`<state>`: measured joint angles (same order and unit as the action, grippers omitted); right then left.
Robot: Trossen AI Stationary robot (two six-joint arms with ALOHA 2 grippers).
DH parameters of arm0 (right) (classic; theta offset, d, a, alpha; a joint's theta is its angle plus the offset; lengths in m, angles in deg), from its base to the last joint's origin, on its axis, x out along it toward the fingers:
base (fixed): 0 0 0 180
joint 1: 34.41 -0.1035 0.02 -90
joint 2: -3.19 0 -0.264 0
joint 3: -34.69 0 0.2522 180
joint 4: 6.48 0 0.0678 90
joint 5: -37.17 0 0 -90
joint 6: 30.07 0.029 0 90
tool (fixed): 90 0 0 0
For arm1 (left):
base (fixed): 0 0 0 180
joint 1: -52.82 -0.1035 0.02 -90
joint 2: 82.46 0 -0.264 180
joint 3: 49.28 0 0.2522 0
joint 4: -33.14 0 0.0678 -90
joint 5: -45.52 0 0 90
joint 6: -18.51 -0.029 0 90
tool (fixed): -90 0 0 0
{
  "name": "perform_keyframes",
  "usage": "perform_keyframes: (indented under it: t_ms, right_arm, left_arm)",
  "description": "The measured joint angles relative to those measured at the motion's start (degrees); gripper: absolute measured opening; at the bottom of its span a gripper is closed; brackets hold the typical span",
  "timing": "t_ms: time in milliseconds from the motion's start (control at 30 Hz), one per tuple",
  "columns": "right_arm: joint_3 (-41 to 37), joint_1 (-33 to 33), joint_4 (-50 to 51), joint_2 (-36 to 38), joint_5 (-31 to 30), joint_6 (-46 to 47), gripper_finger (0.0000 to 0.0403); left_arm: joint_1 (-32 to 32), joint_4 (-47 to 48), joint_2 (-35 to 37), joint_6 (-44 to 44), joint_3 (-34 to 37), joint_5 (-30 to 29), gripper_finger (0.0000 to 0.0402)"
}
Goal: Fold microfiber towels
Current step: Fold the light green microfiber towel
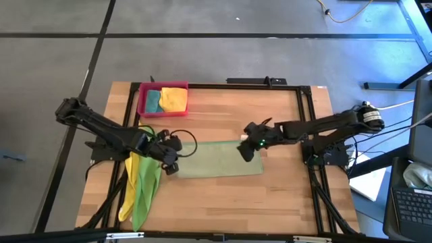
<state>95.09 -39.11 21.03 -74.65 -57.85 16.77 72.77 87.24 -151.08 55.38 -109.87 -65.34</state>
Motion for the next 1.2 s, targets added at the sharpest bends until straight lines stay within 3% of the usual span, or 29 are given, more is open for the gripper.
perform_keyframes:
  t_ms: [200,467,767,1000,1200]
  right_arm:
    - [9.33,-6.14,-0.61,-2.40,-10.34,-10.16,0.0130]
    - [26.45,-9.08,0.82,-15.69,-9.90,-17.37,0.0161]
    - [56.09,-9.04,17.81,-34.74,-8.38,-29.72,0.0229]
    - [71.27,-9.20,25.91,-45.45,-7.66,-33.59,0.0221]
    - [74.89,-10.59,27.25,-50.62,-1.53,-33.78,0.0203]
  left_arm:
    - [-0.14,2.51,8.75,-4.13,-0.01,-2.22,0.0105]
    - [-0.04,2.54,19.77,-4.06,-0.02,-3.11,0.0105]
    - [-0.04,2.08,25.59,1.74,-0.02,-6.09,0.0105]
    - [-0.04,-3.53,27.29,4.94,-0.02,-9.84,0.0105]
    - [-0.04,-6.39,28.50,7.15,-0.07,-11.37,0.0105]
